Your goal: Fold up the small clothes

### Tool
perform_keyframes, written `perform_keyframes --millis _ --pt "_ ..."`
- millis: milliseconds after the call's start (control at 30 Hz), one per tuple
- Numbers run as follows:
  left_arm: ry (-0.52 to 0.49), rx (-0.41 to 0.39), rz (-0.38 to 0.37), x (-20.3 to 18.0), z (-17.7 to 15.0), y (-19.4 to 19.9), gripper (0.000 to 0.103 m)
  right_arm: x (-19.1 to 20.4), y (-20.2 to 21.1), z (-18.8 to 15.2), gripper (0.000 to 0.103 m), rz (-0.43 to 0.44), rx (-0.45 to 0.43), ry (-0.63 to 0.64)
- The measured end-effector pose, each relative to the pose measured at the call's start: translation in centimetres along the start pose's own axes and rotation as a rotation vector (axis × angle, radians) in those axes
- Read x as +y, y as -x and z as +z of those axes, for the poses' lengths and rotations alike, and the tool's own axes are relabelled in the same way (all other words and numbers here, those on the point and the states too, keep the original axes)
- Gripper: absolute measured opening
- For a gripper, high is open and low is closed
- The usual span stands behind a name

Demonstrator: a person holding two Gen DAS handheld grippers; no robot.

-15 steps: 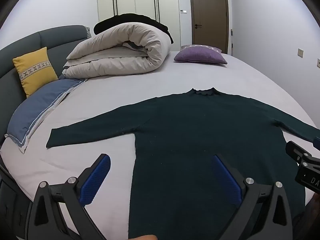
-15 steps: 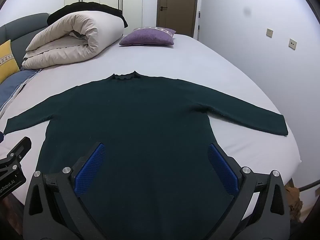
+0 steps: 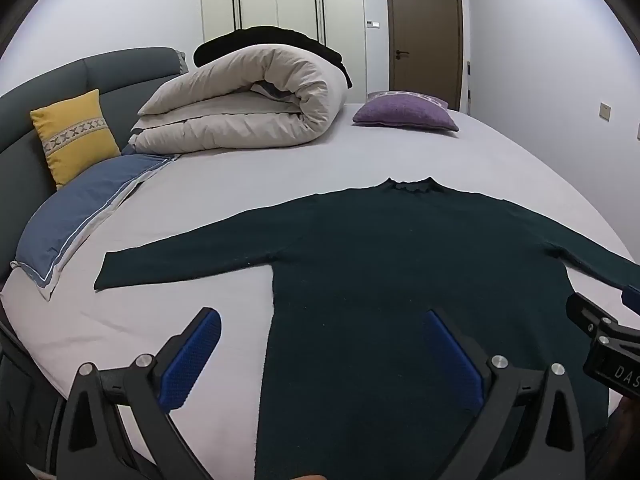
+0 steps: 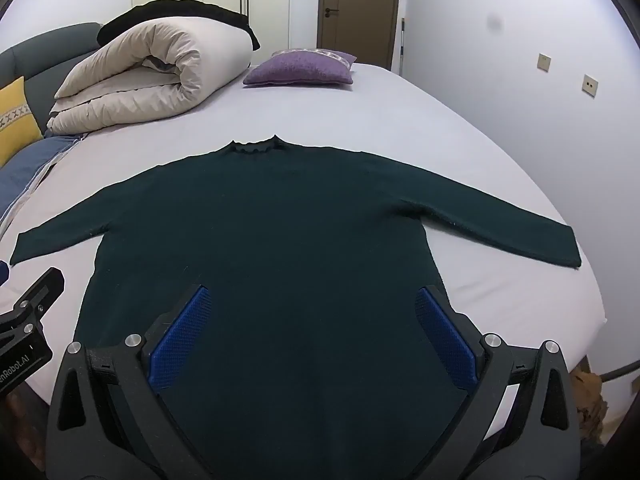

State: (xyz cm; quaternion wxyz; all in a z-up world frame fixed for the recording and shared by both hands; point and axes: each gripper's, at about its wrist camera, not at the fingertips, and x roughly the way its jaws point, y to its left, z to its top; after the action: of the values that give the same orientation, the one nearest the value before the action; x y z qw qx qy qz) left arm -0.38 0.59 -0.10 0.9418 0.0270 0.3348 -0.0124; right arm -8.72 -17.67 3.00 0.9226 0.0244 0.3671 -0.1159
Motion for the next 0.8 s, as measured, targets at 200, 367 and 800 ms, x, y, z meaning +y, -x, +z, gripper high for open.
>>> perform_keyframes --millis 200,367,800 --pt "0.001 0.001 0.004 0.24 0.04 0.36 0.103 -0.08 -0.20 0.26 0.103 0.003 0.009 0.002" --pt "0.001 0.000 0.002 0.26 -0.04 0.38 0.103 -0.03 -0.31 0.40 0.103 0.003 0.014 0.011" --pt "0.003 0.001 0.004 0.27 -0.13 0.27 0.103 -0.01 -0.65 0.50 0.103 0.007 0.019 0.022"
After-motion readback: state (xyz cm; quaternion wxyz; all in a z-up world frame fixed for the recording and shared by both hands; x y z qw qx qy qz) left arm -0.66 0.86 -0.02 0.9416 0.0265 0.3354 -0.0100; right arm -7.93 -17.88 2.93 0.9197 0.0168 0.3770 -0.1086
